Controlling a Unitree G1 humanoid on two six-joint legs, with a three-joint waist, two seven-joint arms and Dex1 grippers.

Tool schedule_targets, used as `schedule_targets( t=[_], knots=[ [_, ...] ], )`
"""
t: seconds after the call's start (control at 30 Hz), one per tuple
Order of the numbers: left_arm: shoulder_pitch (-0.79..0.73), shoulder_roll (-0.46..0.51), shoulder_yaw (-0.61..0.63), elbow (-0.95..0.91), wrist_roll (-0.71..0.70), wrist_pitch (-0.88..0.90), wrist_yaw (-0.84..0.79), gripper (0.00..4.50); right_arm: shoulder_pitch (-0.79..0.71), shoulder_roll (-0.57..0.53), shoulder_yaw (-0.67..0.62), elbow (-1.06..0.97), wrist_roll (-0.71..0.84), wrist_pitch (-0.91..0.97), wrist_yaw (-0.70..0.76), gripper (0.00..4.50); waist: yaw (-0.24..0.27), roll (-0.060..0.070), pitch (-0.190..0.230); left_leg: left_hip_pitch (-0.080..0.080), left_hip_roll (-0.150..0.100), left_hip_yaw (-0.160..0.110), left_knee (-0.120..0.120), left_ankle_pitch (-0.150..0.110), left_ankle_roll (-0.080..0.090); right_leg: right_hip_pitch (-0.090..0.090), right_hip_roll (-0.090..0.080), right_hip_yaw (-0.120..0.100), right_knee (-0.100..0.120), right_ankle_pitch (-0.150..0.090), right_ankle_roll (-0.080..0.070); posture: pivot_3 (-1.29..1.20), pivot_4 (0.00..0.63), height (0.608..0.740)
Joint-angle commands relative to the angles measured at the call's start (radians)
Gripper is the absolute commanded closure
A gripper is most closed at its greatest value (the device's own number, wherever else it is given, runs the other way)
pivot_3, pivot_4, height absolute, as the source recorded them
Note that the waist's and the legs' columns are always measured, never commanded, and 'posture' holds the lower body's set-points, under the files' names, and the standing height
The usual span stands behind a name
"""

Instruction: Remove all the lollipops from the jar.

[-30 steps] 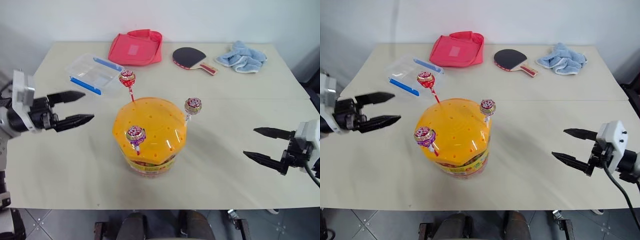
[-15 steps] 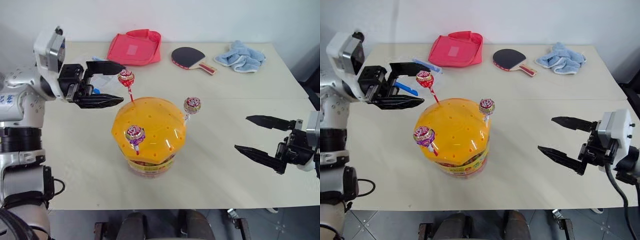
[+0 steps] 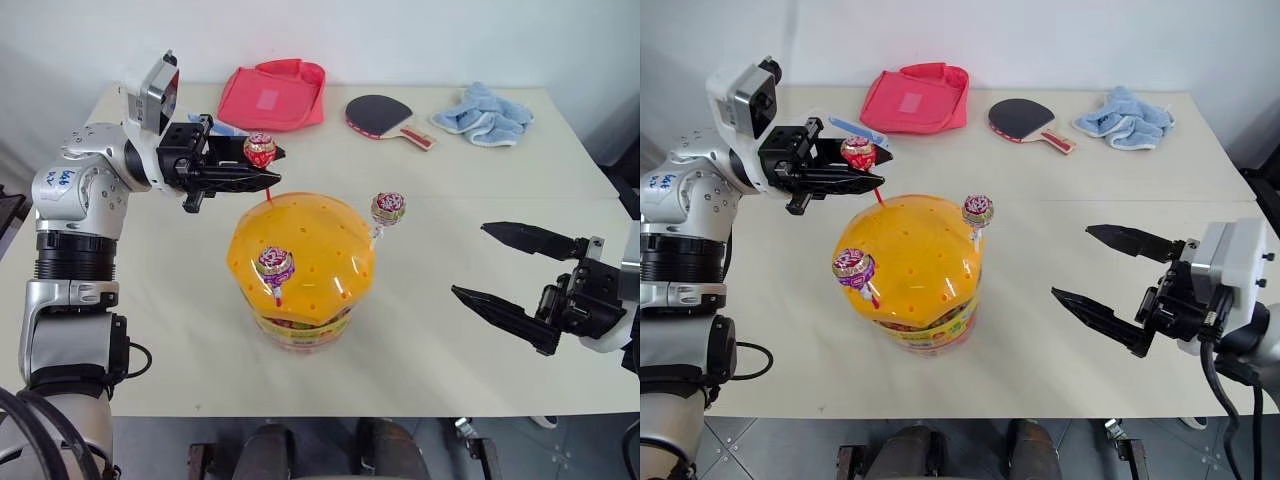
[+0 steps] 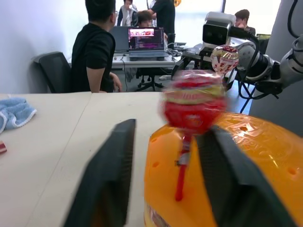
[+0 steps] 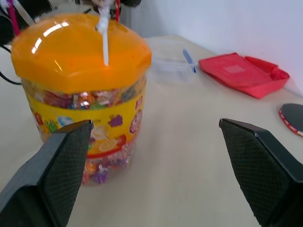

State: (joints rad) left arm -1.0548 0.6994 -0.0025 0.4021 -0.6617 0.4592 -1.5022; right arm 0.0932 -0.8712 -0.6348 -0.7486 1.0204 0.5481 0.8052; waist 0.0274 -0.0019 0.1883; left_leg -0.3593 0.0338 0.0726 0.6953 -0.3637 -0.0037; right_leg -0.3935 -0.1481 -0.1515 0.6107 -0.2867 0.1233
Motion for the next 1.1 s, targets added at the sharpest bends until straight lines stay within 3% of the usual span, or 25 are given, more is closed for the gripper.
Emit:
schedule_targets(
  t=[0.03, 0.1, 0.4, 0.53, 0.6, 0.67, 0.83, 0.97, 1.1],
  knots=[
    [-0.057, -0.002, 0.011, -0.009, -0.01, 0.006, -0.105, 3.96, 0.0, -0.005, -0.039, -0.033, 0.061, -0.004, -0.019, 0.0, 0.0, 0.0, 0.0, -0.001, 0.0, 0.0, 0.001, 0.0, 0.0, 0.0, 0.0, 0.0, 0.0, 0.0, 0.0, 0.0, 0.15, 0.74],
    [-0.072, -0.003, 0.01, -0.009, 0.001, 0.007, -0.084, 4.48, 0.006, -0.013, -0.043, -0.031, 0.075, -0.003, -0.014, 0.0, 0.001, -0.001, 0.001, -0.002, 0.0, -0.002, 0.002, 0.0, 0.0, 0.0, 0.0, -0.001, 0.001, 0.0, 0.0, 0.0, 0.15, 0.74],
    [-0.179, 0.006, 0.084, -0.016, 0.011, 0.041, 0.067, 4.48, -0.006, -0.038, -0.034, 0.008, 0.079, -0.011, 0.013, 0.0, -0.001, -0.003, 0.002, -0.003, 0.0, -0.002, 0.003, 0.0, 0.001, 0.0, 0.0, -0.001, 0.001, 0.0, 0.0, 0.0, 0.15, 0.74],
    [-0.197, 0.071, 0.084, -0.017, 0.07, 0.116, 0.178, 4.48, -0.024, -0.052, -0.022, 0.027, 0.085, -0.006, 0.038, 0.0, -0.003, -0.003, 0.002, -0.003, 0.0, -0.003, 0.003, 0.0, 0.001, -0.001, 0.0, -0.001, 0.001, 0.0, 0.0, 0.0, 0.15, 0.74],
    [-0.177, 0.155, 0.045, -0.005, 0.164, 0.199, 0.27, 4.48, -0.035, -0.06, -0.018, 0.032, 0.095, -0.004, 0.05, 0.0, -0.006, -0.003, 0.002, -0.003, 0.0, -0.003, 0.003, 0.0, 0.001, -0.001, 0.0, -0.001, 0.001, 0.0, 0.0, 0.0, 0.15, 0.74],
    [-0.105, 0.237, 0.051, -0.021, 0.22, 0.289, 0.364, 4.48, -0.037, -0.073, -0.018, 0.044, 0.099, 0.001, 0.083, 0.0, -0.008, -0.002, 0.002, -0.002, 0.0, -0.002, 0.002, 0.0, 0.001, -0.001, 0.0, -0.001, 0.001, 0.0, 0.0, 0.0, 0.15, 0.74],
    [0.252, 0.403, 0.094, -0.185, 0.294, 0.502, 0.536, 4.48, -0.074, -0.103, 0.032, 0.114, 0.064, -0.002, 0.152, 0.0, -0.016, -0.007, 0.004, 0.003, 0.0, 0.001, -0.003, 0.0, 0.001, -0.002, 0.0, 0.005, 0.002, 0.0, 0.0, 0.0, 0.15, 0.74],
    [0.475, 0.45, 0.074, -0.178, 0.378, 0.566, 0.638, 4.48, -0.131, -0.102, 0.111, 0.157, 0.028, -0.014, 0.187, 0.0, -0.001, -0.013, 0.008, 0.001, 0.001, 0.002, 0.001, -0.001, 0.002, -0.003, 0.0, 0.005, 0.003, 0.0, 0.0, 0.0, 0.15, 0.74],
    [0.581, 0.453, 0.105, -0.213, 0.374, 0.572, 0.646, 4.48, -0.179, -0.095, 0.153, 0.183, 0.008, -0.015, 0.203, 0.0, 0.006, -0.014, 0.008, -0.001, 0.0, 0.002, 0.002, -0.003, 0.003, -0.003, -0.001, 0.005, 0.003, 0.0, 0.0, 0.0, 0.15, 0.74]
  ],
)
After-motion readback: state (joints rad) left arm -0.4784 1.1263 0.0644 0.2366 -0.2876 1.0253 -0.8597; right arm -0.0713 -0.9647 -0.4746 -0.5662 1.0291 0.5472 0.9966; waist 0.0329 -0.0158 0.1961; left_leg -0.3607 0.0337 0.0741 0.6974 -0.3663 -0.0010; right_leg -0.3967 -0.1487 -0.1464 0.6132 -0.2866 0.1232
